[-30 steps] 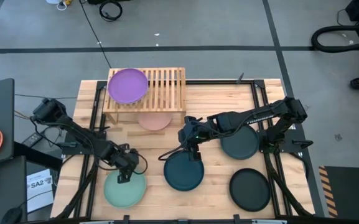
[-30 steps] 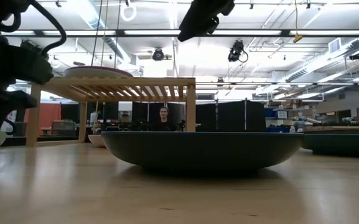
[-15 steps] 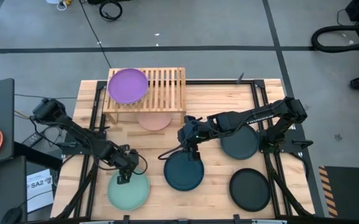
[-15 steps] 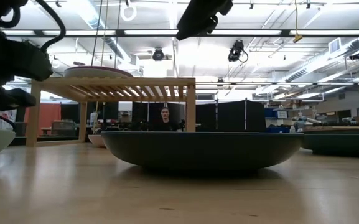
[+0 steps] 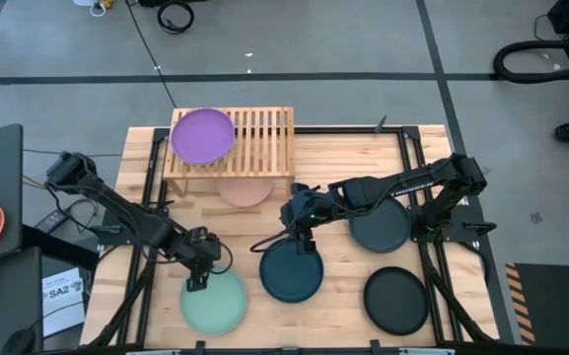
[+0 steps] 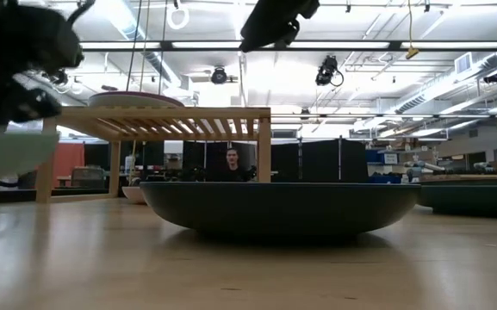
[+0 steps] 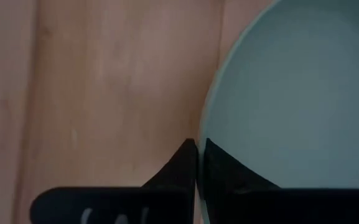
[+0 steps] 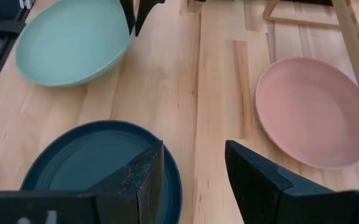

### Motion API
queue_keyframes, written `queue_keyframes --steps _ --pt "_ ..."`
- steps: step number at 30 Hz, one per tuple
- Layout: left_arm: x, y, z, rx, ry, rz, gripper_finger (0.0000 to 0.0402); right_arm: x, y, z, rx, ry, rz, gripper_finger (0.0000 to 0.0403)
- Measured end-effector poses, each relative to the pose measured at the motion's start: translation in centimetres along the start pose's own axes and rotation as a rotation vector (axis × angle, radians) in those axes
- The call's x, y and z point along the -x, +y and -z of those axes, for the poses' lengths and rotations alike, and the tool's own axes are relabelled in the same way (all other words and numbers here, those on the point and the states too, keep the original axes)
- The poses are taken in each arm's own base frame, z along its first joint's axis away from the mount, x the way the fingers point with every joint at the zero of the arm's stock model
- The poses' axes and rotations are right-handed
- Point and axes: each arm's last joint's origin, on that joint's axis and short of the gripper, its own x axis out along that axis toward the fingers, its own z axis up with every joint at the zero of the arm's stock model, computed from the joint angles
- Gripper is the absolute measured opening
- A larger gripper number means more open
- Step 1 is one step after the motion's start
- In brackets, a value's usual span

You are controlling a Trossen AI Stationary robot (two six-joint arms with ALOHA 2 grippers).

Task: Place and stack plates onto a shelf
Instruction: Put the light green plate on the shelf

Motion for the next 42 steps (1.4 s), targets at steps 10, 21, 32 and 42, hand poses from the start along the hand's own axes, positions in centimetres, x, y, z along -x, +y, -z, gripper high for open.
queue_keyframes --steps 10,21,32,42 --pt "4.0 -0.1 -1.9 0.000 -0.114 -0.224 0.0017 0.0 0.0 -0.9 -0.035 -0.088 -0.003 0.0177" --pt "7.3 -0.3 -4.7 0.161 -0.494 -0.486 0.0016 0.3 -0.4 -1.9 -0.280 -0.220 0.127 0.0177" --pt "7.4 1.6 -6.2 0.300 -0.548 -0.556 0.0016 0.4 -0.7 -2.2 -0.322 -0.266 0.228 0.0176" --pt "7.5 2.5 -7.3 0.373 -0.623 -0.579 0.0016 0.5 -1.4 -1.9 -0.324 -0.262 0.399 0.0176"
